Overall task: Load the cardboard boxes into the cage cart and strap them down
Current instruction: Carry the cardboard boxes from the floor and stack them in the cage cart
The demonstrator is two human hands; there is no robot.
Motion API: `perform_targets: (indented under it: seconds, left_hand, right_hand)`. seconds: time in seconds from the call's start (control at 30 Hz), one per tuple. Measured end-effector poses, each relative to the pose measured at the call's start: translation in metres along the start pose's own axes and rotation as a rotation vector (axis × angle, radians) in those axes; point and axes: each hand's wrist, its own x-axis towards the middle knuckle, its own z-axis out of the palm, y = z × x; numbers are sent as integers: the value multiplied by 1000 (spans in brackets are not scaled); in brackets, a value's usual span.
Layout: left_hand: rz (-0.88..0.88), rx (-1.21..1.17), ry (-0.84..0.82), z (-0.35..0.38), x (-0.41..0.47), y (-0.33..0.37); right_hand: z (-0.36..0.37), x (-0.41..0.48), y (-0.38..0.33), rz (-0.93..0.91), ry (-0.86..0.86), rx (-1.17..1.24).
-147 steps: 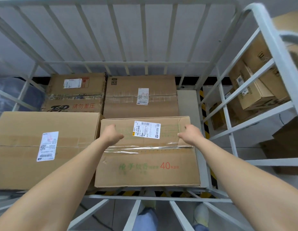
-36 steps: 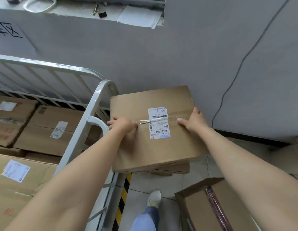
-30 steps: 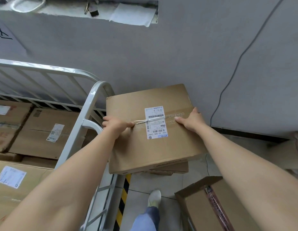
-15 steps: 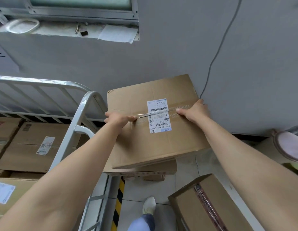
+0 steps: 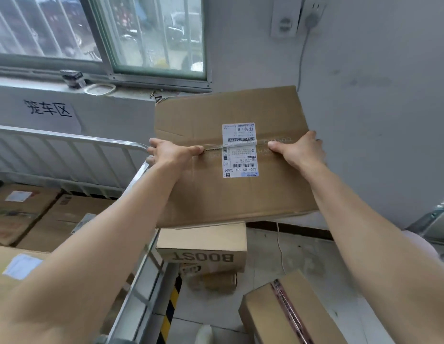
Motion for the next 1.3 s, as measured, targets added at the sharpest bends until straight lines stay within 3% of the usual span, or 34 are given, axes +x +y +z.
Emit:
perform_targets:
  seconds: [0.33,0.6,0.93,1.3]
  left_hand:
    - [100,-124,325,-184,-30,-19]
    - [50,-228,521,-343,-20,-130]
    - [-51,-176,534,-511,55,-275]
    - [-116,-137,509,-563,133,-339]
  right_hand:
    - [15,-90,-126,-271,-79,246]
    - [115,-220,-229,-434,-251,288]
    - [270,-368,-325,-402,-394,251]
    - [355,-400,-380,-367,-427,176]
